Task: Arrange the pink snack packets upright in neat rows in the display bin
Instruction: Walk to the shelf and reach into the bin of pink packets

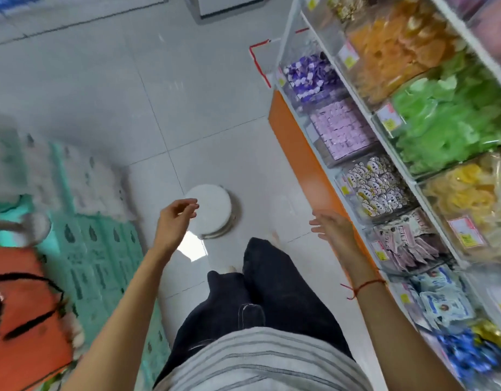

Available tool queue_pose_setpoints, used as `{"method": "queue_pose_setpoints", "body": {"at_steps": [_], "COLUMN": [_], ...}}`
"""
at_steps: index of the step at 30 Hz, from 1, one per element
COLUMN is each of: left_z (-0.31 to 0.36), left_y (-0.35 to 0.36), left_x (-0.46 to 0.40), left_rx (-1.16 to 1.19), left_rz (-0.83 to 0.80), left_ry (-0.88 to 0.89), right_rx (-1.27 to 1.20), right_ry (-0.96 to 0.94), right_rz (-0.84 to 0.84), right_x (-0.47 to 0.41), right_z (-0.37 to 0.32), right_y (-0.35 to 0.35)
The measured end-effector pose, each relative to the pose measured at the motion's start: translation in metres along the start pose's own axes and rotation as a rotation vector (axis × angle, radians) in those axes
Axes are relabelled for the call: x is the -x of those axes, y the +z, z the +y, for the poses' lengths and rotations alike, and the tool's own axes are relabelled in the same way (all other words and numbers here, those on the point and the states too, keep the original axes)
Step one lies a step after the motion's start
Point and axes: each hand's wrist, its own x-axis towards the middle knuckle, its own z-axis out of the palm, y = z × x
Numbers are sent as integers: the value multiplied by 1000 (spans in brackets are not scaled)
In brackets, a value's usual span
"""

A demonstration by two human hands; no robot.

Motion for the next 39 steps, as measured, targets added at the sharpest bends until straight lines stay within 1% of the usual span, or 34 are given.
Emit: {"method": "queue_pose_setpoints", "body": {"at_steps": [3, 6, 8, 11, 13, 16, 18, 22, 26, 28, 30, 33, 36, 39], "left_z": [41, 86, 117, 158, 177, 196, 204, 204, 163, 133, 104, 76, 58, 42], "left_y": [21, 51, 76, 120, 151, 199, 231, 299, 376, 409, 434, 462, 482, 491], "left_x": [-57, -110, -143, -189, -218, -266, -304, -387, -466, -499, -524, -548, -567, -584], "left_rx": [-152, -271, -334, -518, -675, -829, -894, -963, -905, -826, -664, -381, -161, -28], "left_rz": [-138, -226, -269, -332, -404, -517, -547, -614, -642, -677, -707, -788, -823, -836], "left_ry": [59, 112, 172, 295, 373, 467, 531, 648, 691, 727, 767, 845, 983, 1146], "right_rx": [41, 128, 305, 715, 845, 907, 924, 978, 938, 903, 860, 847, 926, 940], "right_ry": [39, 55, -10, -155, -206, -217, -214, -133, -97, -149, -234, -334, -444, -483], "right_rz": [24, 13, -14, -62, -49, 43, 132, 289, 453, 581, 725, 851, 1027, 1151], "right_x": [-30, -67, -94, -143, -175, -230, -265, -338, -423, -464, -496, -522, -537, -546], "right_z": [-24, -53, -72, -101, -118, -131, -128, -96, -54, -37, -16, 18, 43, 53], "right_y": [-13, -25, -30, -29, -25, -20, -20, -26, -18, -8, 5, 20, 28, 32]}}
